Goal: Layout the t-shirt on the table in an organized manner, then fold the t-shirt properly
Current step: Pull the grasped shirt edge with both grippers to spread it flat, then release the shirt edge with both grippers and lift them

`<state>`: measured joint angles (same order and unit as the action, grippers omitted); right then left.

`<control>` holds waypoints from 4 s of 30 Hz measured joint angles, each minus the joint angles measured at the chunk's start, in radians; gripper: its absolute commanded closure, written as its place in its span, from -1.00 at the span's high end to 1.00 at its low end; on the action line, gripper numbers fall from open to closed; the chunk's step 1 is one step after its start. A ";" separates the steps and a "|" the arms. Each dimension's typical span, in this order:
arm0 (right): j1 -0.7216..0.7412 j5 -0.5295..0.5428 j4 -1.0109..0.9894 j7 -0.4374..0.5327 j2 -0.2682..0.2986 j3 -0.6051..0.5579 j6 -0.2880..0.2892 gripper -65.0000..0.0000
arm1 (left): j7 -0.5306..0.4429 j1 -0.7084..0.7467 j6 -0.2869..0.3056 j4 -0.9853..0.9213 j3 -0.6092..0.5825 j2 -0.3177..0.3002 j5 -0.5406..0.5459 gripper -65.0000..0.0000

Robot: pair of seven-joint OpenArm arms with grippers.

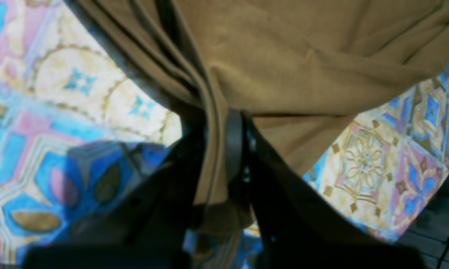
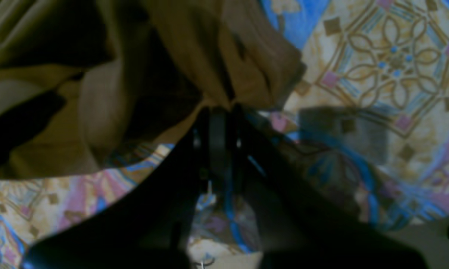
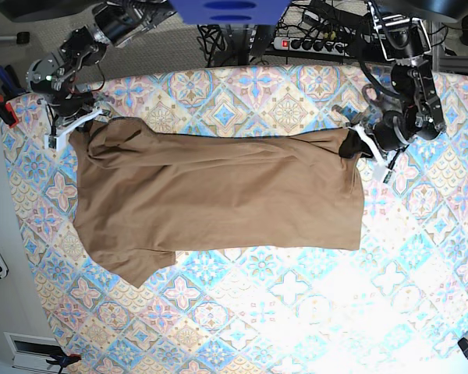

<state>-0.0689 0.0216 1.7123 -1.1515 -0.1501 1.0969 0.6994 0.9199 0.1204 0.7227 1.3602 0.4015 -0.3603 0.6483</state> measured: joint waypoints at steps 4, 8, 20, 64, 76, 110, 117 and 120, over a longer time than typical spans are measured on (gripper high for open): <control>0.000 0.001 0.001 -0.005 -0.002 0.009 0.000 -1.00 | -0.005 0.008 0.007 0.002 0.000 -0.025 -0.027 -1.00; -0.008 -0.012 0.038 -0.030 -0.005 0.044 0.000 -1.00 | -0.021 0.020 0.008 0.003 -0.002 -0.039 -0.031 -1.00; -0.008 -0.029 0.074 -0.041 -0.005 0.042 -0.003 -1.00 | -0.027 0.039 0.008 0.006 0.003 -0.051 -0.027 -1.00; -0.085 -0.031 0.215 -0.046 0.032 0.040 0.000 -0.18 | 0.076 0.180 -0.020 0.379 0.114 0.014 -0.153 -0.26; -0.079 -0.032 0.208 -0.042 0.034 -0.057 -0.004 -0.18 | 0.076 0.184 -0.020 0.379 0.115 0.016 -0.155 -0.26; 0.017 -0.330 0.219 -0.030 0.024 -0.086 -0.003 -0.18 | 0.086 0.206 -0.027 0.578 0.224 0.078 -0.163 -0.26; 0.014 -0.333 0.240 0.078 -0.012 -0.084 0.000 -0.18 | 0.088 0.206 -0.030 0.609 0.217 0.107 -0.165 -0.26; 0.013 -0.360 0.240 0.140 -0.012 -0.082 0.000 -0.18 | 0.086 0.201 -0.019 0.609 0.212 0.121 -0.155 -0.27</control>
<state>-0.0563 -0.3382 1.9526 -1.0111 -0.1619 1.0153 0.6998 1.0061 0.3218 0.7033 1.9694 0.6132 -0.2394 0.4934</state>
